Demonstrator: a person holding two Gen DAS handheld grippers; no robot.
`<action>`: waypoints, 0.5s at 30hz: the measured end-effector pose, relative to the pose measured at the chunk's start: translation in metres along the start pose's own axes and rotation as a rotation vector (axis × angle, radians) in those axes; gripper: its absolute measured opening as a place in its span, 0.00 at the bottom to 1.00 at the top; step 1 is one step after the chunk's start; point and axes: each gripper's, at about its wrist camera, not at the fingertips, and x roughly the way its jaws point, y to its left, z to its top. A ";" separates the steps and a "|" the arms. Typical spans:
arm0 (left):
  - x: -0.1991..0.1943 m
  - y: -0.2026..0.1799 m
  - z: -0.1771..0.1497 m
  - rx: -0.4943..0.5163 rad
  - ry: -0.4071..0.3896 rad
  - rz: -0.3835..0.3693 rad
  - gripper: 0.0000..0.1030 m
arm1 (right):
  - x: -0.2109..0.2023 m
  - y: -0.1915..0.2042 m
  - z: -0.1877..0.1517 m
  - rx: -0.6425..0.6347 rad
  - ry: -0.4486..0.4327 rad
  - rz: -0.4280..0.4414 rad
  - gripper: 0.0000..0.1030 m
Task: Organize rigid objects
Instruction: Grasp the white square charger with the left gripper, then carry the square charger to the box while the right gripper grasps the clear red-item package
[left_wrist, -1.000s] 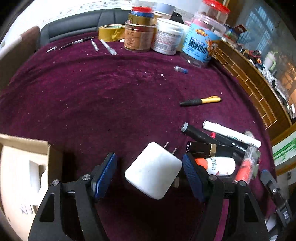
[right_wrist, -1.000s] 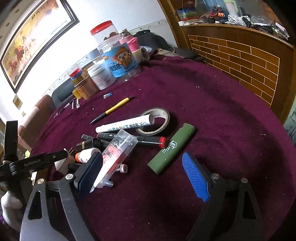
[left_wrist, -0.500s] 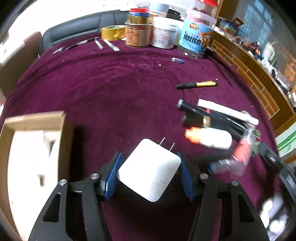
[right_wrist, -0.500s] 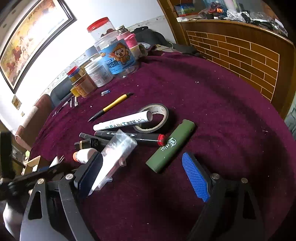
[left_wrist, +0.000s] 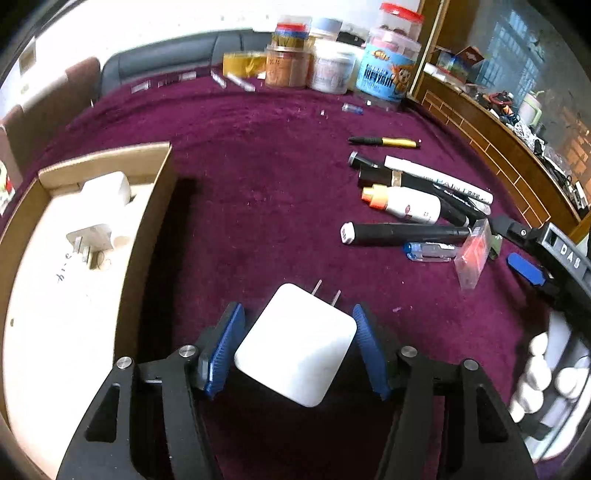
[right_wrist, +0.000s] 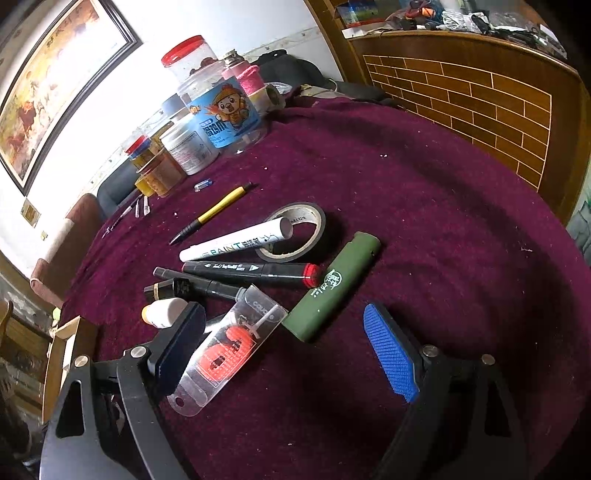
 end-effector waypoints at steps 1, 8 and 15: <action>0.002 -0.004 -0.003 0.022 -0.020 0.004 0.64 | 0.000 -0.001 0.000 0.003 0.002 -0.001 0.85; 0.004 0.001 0.000 0.003 -0.023 -0.061 0.71 | 0.002 0.000 0.001 -0.003 0.023 -0.027 0.85; 0.000 0.006 0.000 -0.027 -0.033 -0.098 0.71 | -0.004 0.019 -0.009 -0.023 0.115 0.009 0.83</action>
